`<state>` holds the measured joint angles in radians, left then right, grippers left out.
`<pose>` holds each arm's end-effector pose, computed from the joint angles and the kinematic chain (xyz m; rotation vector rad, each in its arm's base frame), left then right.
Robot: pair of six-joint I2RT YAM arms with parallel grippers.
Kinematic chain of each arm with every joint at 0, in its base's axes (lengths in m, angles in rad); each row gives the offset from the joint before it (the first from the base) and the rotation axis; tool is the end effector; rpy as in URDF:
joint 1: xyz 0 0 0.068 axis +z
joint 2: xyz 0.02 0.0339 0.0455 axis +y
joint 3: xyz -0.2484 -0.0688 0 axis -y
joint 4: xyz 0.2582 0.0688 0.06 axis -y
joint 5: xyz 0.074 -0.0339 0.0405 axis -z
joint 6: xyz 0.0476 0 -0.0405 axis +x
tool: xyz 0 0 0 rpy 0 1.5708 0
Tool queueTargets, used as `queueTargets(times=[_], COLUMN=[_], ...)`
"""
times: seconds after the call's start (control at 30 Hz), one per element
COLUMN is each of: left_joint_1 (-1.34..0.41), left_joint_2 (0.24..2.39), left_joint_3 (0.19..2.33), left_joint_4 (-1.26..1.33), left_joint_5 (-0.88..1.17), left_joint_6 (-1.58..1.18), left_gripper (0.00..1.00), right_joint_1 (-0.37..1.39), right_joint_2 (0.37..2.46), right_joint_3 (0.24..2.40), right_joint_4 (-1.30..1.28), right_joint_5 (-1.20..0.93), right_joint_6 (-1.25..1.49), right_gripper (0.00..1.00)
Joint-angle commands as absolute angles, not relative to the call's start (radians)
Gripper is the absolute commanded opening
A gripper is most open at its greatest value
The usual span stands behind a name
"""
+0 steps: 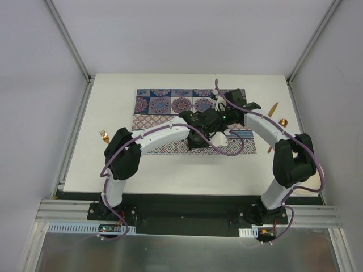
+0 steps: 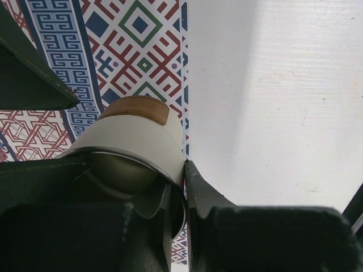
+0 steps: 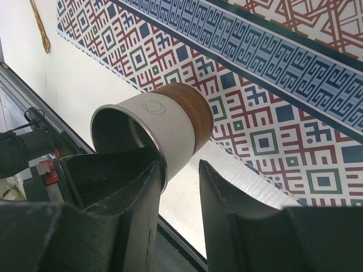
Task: Set the dinner table for one person
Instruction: Place the cup on the napkin.
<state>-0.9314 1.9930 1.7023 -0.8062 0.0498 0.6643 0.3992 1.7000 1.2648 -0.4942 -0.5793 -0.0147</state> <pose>0.2617 -0.3560 0.2154 1.9257 1.8559 -0.1520 0.3396 0.1715 0.2142 -0.7508 2.3795 0.8840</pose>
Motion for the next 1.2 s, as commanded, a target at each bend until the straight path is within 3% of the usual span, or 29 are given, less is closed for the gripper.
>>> queueTargets(times=[0.0,0.53,1.17], left_joint_1=[-0.877,-0.884,-0.896], left_joint_2=[1.951,1.986,2.068], left_joint_3=[1.769,1.870,1.841], left_joint_4=[-0.519,-0.499,-0.477], left_joint_5=[-0.054,-0.150,-0.196], left_joint_6=[0.604,0.575,0.540], left_gripper=[0.00,0.00,0.01], right_joint_1=[0.469,0.560,0.563], right_joint_2=[1.661,1.675,1.700], right_joint_3=[1.212,1.190,1.180], right_joint_4=[-0.721,-0.617,-0.611], right_joint_5=[-0.672,-0.722,-0.698], right_joint_6=[-0.078,-0.003,0.009], right_gripper=[0.36,0.35,0.35])
